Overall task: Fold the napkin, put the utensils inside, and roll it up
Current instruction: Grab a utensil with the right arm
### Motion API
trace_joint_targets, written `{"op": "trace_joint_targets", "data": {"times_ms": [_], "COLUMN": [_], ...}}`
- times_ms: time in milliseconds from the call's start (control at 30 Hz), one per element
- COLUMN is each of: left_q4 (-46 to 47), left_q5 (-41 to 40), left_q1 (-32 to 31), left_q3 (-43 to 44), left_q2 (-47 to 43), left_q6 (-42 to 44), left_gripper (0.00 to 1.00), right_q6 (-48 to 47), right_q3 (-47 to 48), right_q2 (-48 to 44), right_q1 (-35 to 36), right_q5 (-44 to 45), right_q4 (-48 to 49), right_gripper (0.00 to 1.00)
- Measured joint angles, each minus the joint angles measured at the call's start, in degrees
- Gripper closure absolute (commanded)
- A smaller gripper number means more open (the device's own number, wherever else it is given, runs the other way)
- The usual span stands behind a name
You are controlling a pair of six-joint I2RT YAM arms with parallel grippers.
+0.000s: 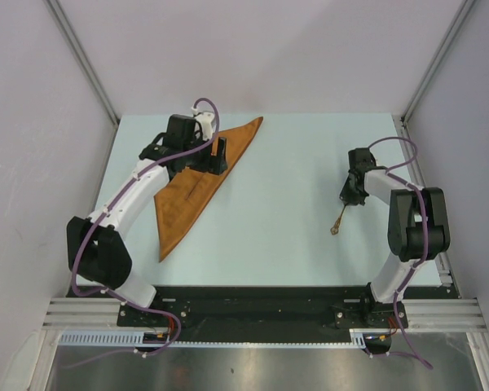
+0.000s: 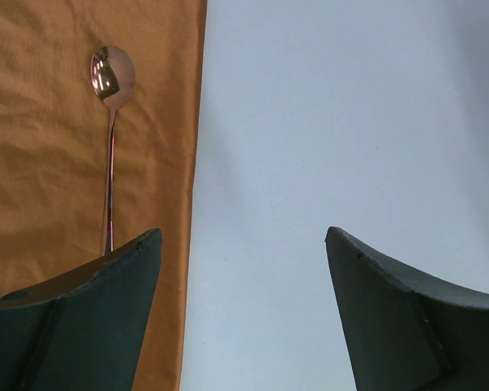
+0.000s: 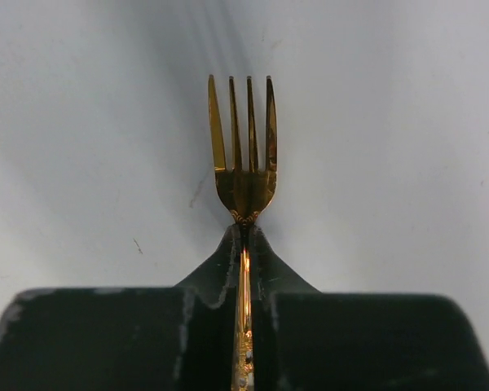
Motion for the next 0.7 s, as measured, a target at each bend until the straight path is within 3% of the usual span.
{"op": "trace_joint_targets", "data": {"times_ms": [267,567,700], "left_q4": [1.07,6.51,11.17], "left_q5": [0.37,2.36,4.87], "left_q1": [-2.54,-16.79,-18.45], "left_q3": [-0.96,-4.76,-9.29], "left_q2": [-0.83,-1.01,-1.03], "left_q6": [-0.98,-2.78,-6.64], "left_gripper": [0.15,0.15,0.16], "right_q6": [1.14,5.31,7.41], "right_q3": [1.49,12.85,15.80], "right_q2": [0.00,-0.02,0.00], "right_q1": [1.20,14.12,19.37], "right_q5": [-2.93,-6.49,-8.17], "right_q4": [-1.57,-3.08,-1.55], "right_gripper": [1.00,1.00,1.00]}}
